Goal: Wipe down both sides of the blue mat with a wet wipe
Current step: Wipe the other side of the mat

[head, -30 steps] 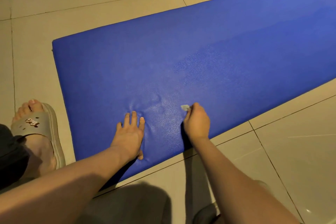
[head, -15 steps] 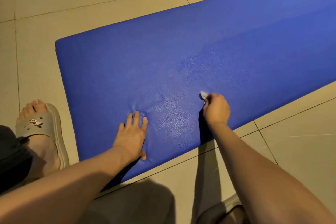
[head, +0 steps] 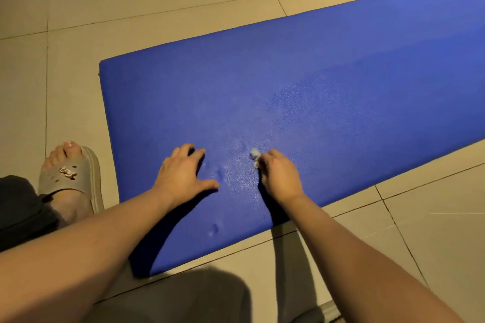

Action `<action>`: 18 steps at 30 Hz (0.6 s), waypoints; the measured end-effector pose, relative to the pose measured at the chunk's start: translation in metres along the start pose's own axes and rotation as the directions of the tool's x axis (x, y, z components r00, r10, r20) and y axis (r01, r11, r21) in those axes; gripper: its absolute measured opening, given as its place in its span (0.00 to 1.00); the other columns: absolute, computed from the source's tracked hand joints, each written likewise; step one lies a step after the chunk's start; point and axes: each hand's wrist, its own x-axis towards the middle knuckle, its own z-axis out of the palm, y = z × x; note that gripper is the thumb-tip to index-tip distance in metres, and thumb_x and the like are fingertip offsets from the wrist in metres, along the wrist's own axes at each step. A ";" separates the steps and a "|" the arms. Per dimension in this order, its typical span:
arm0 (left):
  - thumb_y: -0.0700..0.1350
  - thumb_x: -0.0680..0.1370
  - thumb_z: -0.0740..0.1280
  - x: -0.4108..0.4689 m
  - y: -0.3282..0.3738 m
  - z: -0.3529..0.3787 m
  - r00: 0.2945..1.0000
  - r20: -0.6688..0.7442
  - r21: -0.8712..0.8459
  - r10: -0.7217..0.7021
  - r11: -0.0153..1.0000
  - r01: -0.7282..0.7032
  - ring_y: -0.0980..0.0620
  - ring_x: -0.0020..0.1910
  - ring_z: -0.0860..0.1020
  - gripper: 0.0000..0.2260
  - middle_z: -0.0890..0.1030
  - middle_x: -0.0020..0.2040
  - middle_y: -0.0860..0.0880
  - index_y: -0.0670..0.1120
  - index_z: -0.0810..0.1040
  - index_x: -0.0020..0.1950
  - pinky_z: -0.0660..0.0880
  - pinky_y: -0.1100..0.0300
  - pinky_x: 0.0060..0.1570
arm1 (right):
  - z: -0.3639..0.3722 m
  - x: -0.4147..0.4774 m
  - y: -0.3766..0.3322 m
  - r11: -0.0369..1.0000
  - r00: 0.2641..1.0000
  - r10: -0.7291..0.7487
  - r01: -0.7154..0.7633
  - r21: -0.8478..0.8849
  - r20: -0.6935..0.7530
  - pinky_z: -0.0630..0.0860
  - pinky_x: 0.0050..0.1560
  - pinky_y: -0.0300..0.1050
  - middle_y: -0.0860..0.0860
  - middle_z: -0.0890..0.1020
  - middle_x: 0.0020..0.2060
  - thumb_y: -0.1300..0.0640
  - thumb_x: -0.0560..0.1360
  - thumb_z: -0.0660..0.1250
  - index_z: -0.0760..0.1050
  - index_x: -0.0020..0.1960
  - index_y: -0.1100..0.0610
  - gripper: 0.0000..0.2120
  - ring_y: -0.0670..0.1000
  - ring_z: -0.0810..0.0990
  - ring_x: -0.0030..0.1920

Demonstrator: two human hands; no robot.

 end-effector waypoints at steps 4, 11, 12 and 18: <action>0.74 0.74 0.60 0.006 -0.011 0.013 0.969 -0.080 -0.118 -0.236 0.967 0.226 0.43 0.80 0.52 0.44 0.55 0.82 0.44 0.48 0.58 0.81 0.57 0.43 0.76 | -0.028 0.012 0.055 0.926 0.900 0.377 -0.364 0.101 -0.218 0.69 0.40 0.49 0.56 0.75 0.50 0.53 0.80 0.66 0.78 0.50 0.57 0.08 0.62 0.78 0.44; 0.75 0.77 0.46 0.011 -0.005 0.066 0.927 -0.250 -0.074 -0.279 0.960 0.269 0.46 0.82 0.39 0.44 0.44 0.83 0.44 0.47 0.48 0.83 0.41 0.44 0.79 | 0.002 0.003 -0.008 0.872 0.901 0.416 -0.359 0.334 -0.118 0.64 0.43 0.43 0.48 0.76 0.47 0.53 0.82 0.63 0.73 0.50 0.54 0.05 0.55 0.77 0.47; 0.74 0.77 0.46 0.013 -0.004 0.070 0.919 -0.268 -0.071 -0.289 0.957 0.281 0.46 0.82 0.39 0.44 0.44 0.83 0.43 0.46 0.48 0.83 0.41 0.43 0.79 | 0.010 0.000 -0.022 0.884 0.926 0.367 -0.317 0.343 -0.090 0.64 0.42 0.44 0.48 0.76 0.46 0.53 0.82 0.62 0.70 0.49 0.53 0.05 0.55 0.76 0.45; 0.73 0.78 0.45 0.014 -0.005 0.083 0.895 -0.347 0.025 -0.280 0.951 0.307 0.43 0.82 0.43 0.43 0.49 0.82 0.40 0.43 0.51 0.83 0.46 0.40 0.79 | 0.009 0.011 -0.014 0.987 0.991 0.121 -0.115 0.111 -0.050 0.68 0.41 0.50 0.55 0.78 0.47 0.50 0.83 0.62 0.71 0.48 0.57 0.11 0.60 0.76 0.45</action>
